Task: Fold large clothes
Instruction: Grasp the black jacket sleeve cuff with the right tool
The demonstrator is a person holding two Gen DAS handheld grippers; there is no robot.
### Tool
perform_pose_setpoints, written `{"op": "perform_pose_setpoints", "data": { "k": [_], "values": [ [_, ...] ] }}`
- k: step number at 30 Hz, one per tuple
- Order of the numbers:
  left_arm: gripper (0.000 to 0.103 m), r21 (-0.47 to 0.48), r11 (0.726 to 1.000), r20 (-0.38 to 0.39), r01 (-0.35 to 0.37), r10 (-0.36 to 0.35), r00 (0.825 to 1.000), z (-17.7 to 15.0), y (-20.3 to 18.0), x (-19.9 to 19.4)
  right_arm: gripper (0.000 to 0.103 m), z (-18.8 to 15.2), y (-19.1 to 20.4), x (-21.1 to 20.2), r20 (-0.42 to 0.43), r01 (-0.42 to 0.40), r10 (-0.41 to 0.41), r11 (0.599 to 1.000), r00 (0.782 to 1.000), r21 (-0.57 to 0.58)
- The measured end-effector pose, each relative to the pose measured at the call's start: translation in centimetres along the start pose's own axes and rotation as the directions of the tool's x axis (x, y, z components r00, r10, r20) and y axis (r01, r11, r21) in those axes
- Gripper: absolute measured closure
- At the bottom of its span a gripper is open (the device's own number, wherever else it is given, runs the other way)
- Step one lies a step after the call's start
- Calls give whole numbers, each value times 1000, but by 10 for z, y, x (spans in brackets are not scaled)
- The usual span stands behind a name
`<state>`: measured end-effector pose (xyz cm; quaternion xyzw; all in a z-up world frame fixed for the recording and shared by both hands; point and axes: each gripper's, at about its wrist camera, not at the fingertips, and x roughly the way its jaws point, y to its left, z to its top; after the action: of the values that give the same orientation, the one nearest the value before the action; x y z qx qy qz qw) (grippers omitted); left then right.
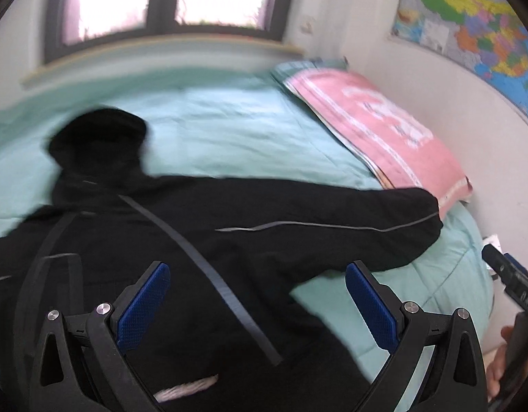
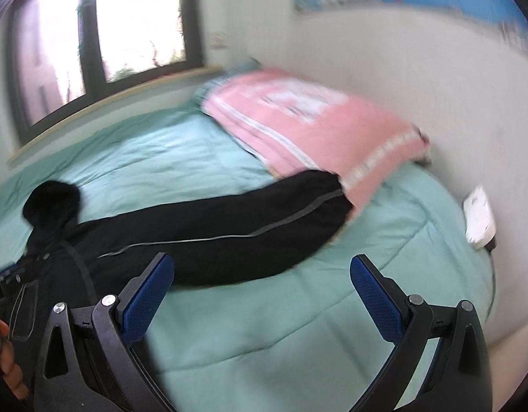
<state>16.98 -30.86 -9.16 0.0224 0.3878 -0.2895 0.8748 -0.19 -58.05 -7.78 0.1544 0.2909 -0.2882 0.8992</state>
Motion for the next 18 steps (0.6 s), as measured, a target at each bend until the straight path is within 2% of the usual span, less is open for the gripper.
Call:
{"op": "perform_pose_setpoints", "data": {
  "k": [3, 7, 10, 11, 14, 18],
  "values": [
    [1, 14, 1000, -57, 27, -26, 998, 4, -18, 58, 14, 10, -50, 48, -60, -9, 13, 997, 998, 74],
    [1, 47, 999, -112, 18, -13, 994, 3, -28, 126, 14, 16, -87, 106, -125, -28, 44, 991, 991, 132],
    [8, 8, 999, -218, 37, -34, 975, -7, -22, 177, 16, 17, -101, 145, -169, -23, 55, 983, 984, 183],
    [8, 21, 1000, -258, 16, -10, 966, -14, -21, 193, 19, 18, -103, 157, -176, -33, 69, 979, 982, 200],
    [8, 83, 996, -252, -17, 38, 967, -24, -29, 203, 22, 24, -108, 182, -173, -14, 53, 976, 984, 219],
    [8, 89, 996, -248, -25, 46, 968, -25, -31, 202, 21, 29, -118, 209, -183, -14, 71, 955, 980, 296]
  ]
}}
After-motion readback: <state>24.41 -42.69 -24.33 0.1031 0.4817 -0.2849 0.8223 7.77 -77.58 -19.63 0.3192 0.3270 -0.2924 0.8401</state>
